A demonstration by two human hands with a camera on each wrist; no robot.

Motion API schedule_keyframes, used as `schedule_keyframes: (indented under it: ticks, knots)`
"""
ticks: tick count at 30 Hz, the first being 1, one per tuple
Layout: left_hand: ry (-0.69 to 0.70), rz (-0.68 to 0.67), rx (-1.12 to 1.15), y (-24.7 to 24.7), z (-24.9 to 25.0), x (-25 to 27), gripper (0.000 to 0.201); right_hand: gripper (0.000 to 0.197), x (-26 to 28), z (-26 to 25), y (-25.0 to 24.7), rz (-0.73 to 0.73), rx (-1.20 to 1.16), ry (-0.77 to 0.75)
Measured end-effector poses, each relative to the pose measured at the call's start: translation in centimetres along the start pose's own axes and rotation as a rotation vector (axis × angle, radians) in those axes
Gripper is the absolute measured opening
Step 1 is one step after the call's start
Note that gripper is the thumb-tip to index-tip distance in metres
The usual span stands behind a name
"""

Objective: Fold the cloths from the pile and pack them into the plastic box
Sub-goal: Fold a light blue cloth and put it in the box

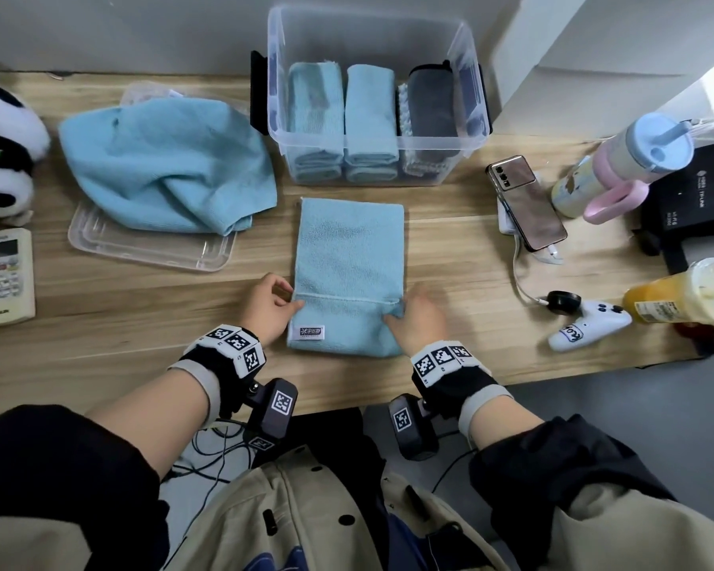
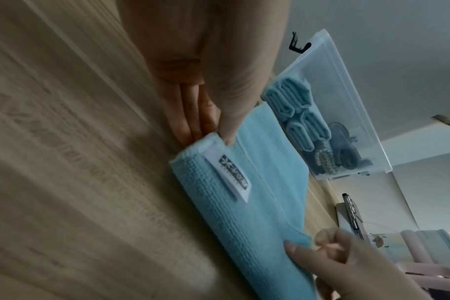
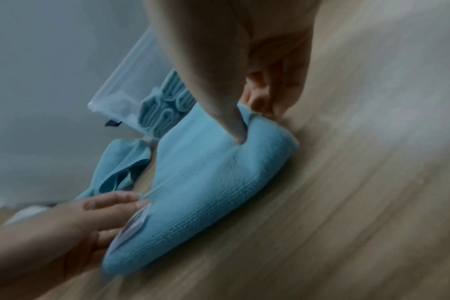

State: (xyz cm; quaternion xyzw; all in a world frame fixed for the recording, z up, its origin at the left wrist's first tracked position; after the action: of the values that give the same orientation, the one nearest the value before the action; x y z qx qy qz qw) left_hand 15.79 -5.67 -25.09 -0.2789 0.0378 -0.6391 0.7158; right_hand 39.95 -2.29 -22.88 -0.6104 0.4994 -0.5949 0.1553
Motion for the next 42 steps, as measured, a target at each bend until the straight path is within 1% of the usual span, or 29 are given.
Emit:
schedule_keyframes:
  ticks: [2, 3, 5, 7, 8, 9, 11, 13, 15, 16, 17, 19, 20, 21, 22, 24, 25, 27, 29, 30, 31, 32, 35, 39, 42]
  knots:
    - [-0.009, 0.002, -0.036, -0.2, -0.3, -0.2, 0.027, 0.033, 0.8, -1.2, -1.2, 0.09, 0.095, -0.089]
    - [-0.012, 0.007, -0.053, -0.2, -0.3, -0.2, 0.03, 0.027, 1.2, -1.8, -1.5, 0.092, 0.112, -0.155]
    - [-0.008, 0.018, -0.053, -0.3, -0.3, -0.2, 0.032, 0.018, 2.2, -3.1, -1.0, -0.002, 0.139, -0.302]
    - [0.015, 0.041, -0.032, -0.4, 0.2, -0.4, 0.032, 0.024, 3.2, -3.8, 0.5, -0.122, 0.236, -0.447]
    - [0.027, 0.047, -0.008, -0.4, 0.5, -0.4, 0.032, 0.029, 3.6, -3.8, 1.3, -0.14, 0.3, -0.502]
    - [0.044, 0.049, 0.024, -0.3, 0.8, -0.5, 0.031, 0.036, 3.8, -3.7, 1.9, -0.125, 0.362, -0.536]
    - [0.092, 0.031, 0.068, -0.2, 1.6, -0.6, 0.027, 0.044, 3.9, -3.3, 2.7, -0.052, 0.464, -0.549]
    - [0.144, -0.055, 0.09, 0.0, 2.3, -0.6, 0.021, 0.041, 3.9, -3.0, 3.0, 0.001, 0.512, -0.556]
    - [0.205, -0.204, 0.08, 0.7, 3.0, -0.2, 0.016, 0.03, 3.9, -3.2, 2.7, 0.025, 0.492, -0.578]
    - [0.239, -0.289, 0.063, 1.0, 3.3, 0.1, 0.011, 0.026, 3.9, -3.5, 2.4, 0.029, 0.463, -0.587]
    - [0.283, -0.371, 0.027, 1.3, 3.8, 0.5, 0.011, 0.023, 3.8, -3.7, 2.0, 0.026, 0.417, -0.586]
    - [0.383, -0.499, -0.111, 1.8, 4.3, 1.2, 0.053, 0.019, 3.6, -4.1, 0.5, -0.007, 0.246, -0.552]
    - [0.402, -0.531, -0.183, 1.8, 4.3, 1.2, 0.068, 0.017, 3.4, -4.2, -0.3, -0.037, 0.143, -0.52]
    - [0.414, -0.542, -0.229, 1.9, 4.2, 1.1, 0.069, 0.015, 3.1, -4.2, -0.9, -0.065, 0.059, -0.482]
    - [0.396, -0.533, -0.227, 1.8, 3.9, 0.8, 0.058, 0.014, 2.8, -4.1, -1.5, -0.088, 0.0, -0.447]
    - [0.348, -0.457, -0.133, 1.3, 3.4, 0.2, 0.023, 0.014, 1.9, -3.9, -2.3, -0.102, -0.099, -0.397]
    - [0.316, -0.408, -0.099, 1.0, 3.1, -0.1, 0.018, 0.016, 1.2, -3.5, -2.5, -0.115, -0.146, -0.362]
    - [0.254, -0.324, -0.064, 0.5, 2.6, -0.6, 0.018, 0.026, 0.2, -2.6, -2.4, -0.161, -0.196, -0.301]
    - [0.22, -0.265, -0.058, 0.1, 2.5, -0.9, 0.018, 0.034, -0.8, -1.5, -1.7, -0.203, -0.203, -0.266]
    - [0.208, -0.245, -0.048, 0.1, 2.5, -0.9, 0.014, 0.038, -1.2, -0.9, -1.4, -0.211, -0.203, -0.247]
    - [0.196, -0.226, -0.03, 0.2, 2.5, -1.1, 0.016, 0.043, -1.5, -0.3, -1.2, -0.21, -0.203, -0.225]
    - [0.173, -0.213, -0.016, 0.2, 2.4, -1.2, 0.021, 0.045, -1.6, 0.0, -1.2, -0.204, -0.205, -0.212]
    - [0.104, -0.201, -0.005, 0.3, 1.9, -1.4, 0.027, 0.04, -1.6, 0.3, -1.0, -0.188, -0.265, -0.185]
    - [0.045, -0.191, -0.087, 0.3, 1.2, -1.8, 0.019, 0.039, -2.0, 0.5, -0.2, -0.179, -0.277, -0.112]
    - [0.001, -0.17, -0.156, 0.3, 0.6, -2.2, 0.02, 0.037, -2.7, 1.0, 0.4, -0.146, -0.246, -0.037]
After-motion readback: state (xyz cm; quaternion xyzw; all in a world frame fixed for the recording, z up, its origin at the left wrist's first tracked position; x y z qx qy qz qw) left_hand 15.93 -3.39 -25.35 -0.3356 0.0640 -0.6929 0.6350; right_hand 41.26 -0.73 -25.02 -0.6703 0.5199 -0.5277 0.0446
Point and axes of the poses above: each hand's wrist, its own x-axis away from the middle knuckle, its own y-axis out of the palm, z = x × y, the point moved 8 cm from there along -x, towards the middle knuckle, and after that the axes turned 13 degrees about y, right-handed, at the moved point
